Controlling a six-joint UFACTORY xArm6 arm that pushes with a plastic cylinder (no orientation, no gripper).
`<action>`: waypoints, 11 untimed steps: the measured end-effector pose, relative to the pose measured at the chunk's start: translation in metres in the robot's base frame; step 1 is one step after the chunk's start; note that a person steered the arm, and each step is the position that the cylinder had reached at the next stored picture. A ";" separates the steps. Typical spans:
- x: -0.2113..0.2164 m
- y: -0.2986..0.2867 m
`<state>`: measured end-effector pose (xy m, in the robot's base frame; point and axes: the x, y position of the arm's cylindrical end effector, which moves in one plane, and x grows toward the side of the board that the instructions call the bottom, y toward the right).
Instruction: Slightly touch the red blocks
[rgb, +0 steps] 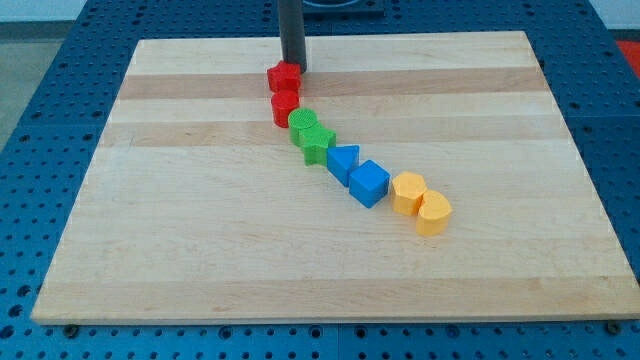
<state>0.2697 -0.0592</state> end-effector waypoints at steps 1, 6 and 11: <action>0.023 -0.005; 0.002 0.037; 0.054 0.014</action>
